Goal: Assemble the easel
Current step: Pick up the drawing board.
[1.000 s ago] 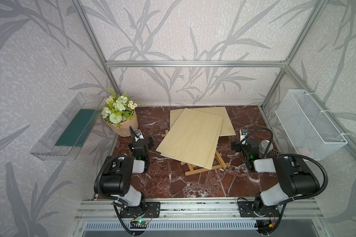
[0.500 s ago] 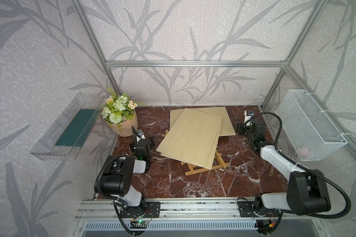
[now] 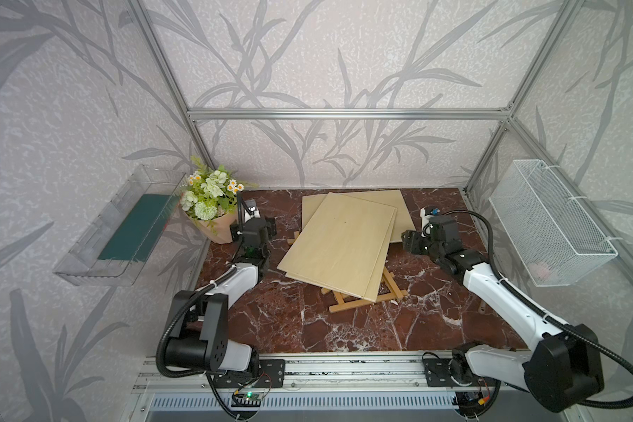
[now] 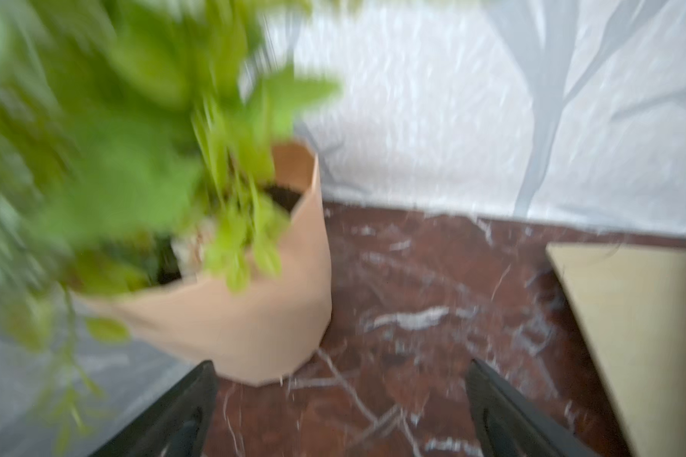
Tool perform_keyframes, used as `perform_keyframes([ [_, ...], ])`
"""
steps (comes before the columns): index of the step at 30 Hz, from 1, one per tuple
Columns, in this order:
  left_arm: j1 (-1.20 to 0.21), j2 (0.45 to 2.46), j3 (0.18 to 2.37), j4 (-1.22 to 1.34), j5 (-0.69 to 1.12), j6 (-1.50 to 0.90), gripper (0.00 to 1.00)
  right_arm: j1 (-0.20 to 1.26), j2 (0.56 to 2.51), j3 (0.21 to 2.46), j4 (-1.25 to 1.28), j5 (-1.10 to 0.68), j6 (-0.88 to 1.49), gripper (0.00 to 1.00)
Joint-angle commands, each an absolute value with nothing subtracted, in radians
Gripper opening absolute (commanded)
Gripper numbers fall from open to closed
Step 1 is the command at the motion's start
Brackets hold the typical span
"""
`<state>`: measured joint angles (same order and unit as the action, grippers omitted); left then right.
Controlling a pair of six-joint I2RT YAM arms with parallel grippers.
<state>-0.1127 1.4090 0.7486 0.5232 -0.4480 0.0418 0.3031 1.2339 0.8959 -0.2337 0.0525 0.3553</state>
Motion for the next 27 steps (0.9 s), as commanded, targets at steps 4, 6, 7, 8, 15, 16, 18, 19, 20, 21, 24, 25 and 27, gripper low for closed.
perform_keyframes([
  [4,-0.19,1.3,0.889,0.148,-0.441,-0.126,0.99,0.318,1.292,0.977,-0.365,-0.049,0.588,0.75],
  [6,-0.196,1.308,0.961,-0.001,-0.324,-0.234,0.99,0.337,1.314,0.983,-0.359,-0.082,0.665,0.74],
  [7,-0.197,1.321,0.98,-0.047,-0.279,-0.296,0.99,0.353,1.329,0.993,-0.359,-0.094,0.693,0.74],
  [8,-0.198,1.333,0.99,-0.068,-0.239,-0.338,0.99,0.369,1.343,1.005,-0.366,-0.098,0.714,0.74],
  [15,-0.196,1.464,1.042,-0.107,-0.07,-0.461,0.99,0.457,1.455,1.055,-0.365,-0.17,0.771,0.71],
  [16,-0.198,1.487,1.056,-0.115,-0.067,-0.468,0.99,0.458,1.469,1.061,-0.367,-0.187,0.778,0.71],
  [18,-0.199,1.524,1.08,-0.136,-0.076,-0.476,0.99,0.464,1.489,1.067,-0.368,-0.203,0.783,0.71],
  [19,-0.198,1.54,1.088,-0.141,-0.078,-0.471,0.99,0.466,1.499,1.072,-0.37,-0.211,0.781,0.71],
  [20,-0.198,1.554,1.095,-0.146,-0.082,-0.468,0.99,0.468,1.509,1.078,-0.374,-0.219,0.78,0.71],
  [21,-0.198,1.568,1.103,-0.151,-0.084,-0.463,0.99,0.467,1.523,1.09,-0.386,-0.23,0.784,0.71],
  [24,-0.198,1.602,1.118,-0.171,-0.081,-0.443,0.99,0.468,1.553,1.112,-0.399,-0.257,0.781,0.71],
  [25,-0.198,1.611,1.119,-0.173,-0.071,-0.433,0.99,0.468,1.562,1.12,-0.408,-0.261,0.779,0.71],
  [27,-0.198,1.621,1.121,-0.187,-0.071,-0.427,0.99,0.468,1.572,1.133,-0.421,-0.266,0.77,0.71],
])
